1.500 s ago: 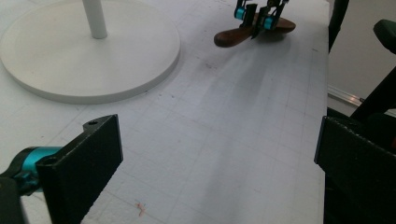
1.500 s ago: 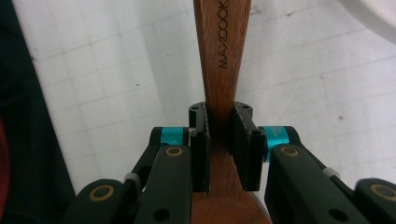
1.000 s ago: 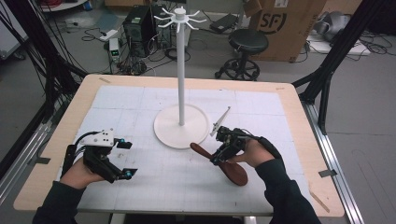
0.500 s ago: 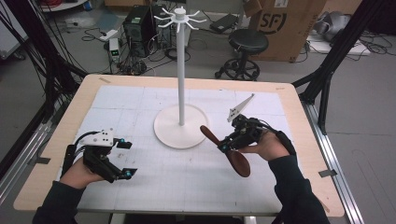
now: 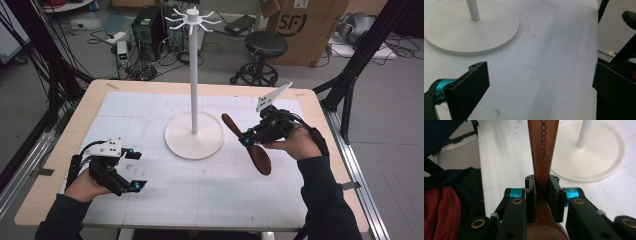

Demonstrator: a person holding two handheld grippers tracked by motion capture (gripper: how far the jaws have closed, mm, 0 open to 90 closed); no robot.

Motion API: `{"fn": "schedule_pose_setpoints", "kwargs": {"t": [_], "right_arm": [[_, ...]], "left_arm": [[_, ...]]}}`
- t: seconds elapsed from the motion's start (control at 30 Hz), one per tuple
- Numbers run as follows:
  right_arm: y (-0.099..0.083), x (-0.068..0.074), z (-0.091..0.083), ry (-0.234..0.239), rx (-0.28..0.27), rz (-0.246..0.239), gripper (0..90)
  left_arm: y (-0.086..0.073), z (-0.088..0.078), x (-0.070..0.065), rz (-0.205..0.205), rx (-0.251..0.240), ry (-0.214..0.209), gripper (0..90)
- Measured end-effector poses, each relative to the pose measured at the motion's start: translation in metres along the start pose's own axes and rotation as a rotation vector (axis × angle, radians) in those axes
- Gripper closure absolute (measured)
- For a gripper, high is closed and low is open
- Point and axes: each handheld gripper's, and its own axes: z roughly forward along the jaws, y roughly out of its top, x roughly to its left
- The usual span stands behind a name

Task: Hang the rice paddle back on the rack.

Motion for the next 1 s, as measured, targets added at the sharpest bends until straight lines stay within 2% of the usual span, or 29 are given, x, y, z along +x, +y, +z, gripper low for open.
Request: {"fn": "schedule_pose_setpoints", "kwargs": {"t": [0.27, 0.53, 0.67, 0.87, 0.9, 1.0], "right_arm": [[0.012, -0.001, -0.017, -0.019, -0.063, -0.012, 78.5], [0.025, 0.000, -0.030, -0.034, -0.083, -0.016, 78.5], [0.034, 0.002, -0.037, -0.040, -0.127, -0.020, 78.4], [0.048, 0.004, -0.047, -0.070, -0.155, -0.061, 78.4], [0.050, 0.005, -0.049, -0.066, -0.158, -0.050, 78.5], [0.058, 0.006, -0.054, -0.078, -0.169, -0.060, 78.5]], "left_arm": [[0.000, -0.001, 0.000, 0.001, -0.006, -0.002, 1.7], [0.000, -0.001, 0.000, -0.003, -0.010, -0.003, 1.7], [0.000, -0.001, 0.000, -0.002, -0.011, -0.005, 1.7], [0.000, -0.002, 0.000, -0.002, -0.015, -0.004, 1.7], [0.000, -0.001, 0.000, -0.002, -0.014, -0.005, 1.7], [0.000, -0.001, -0.001, -0.002, -0.013, -0.006, 1.7]]}}
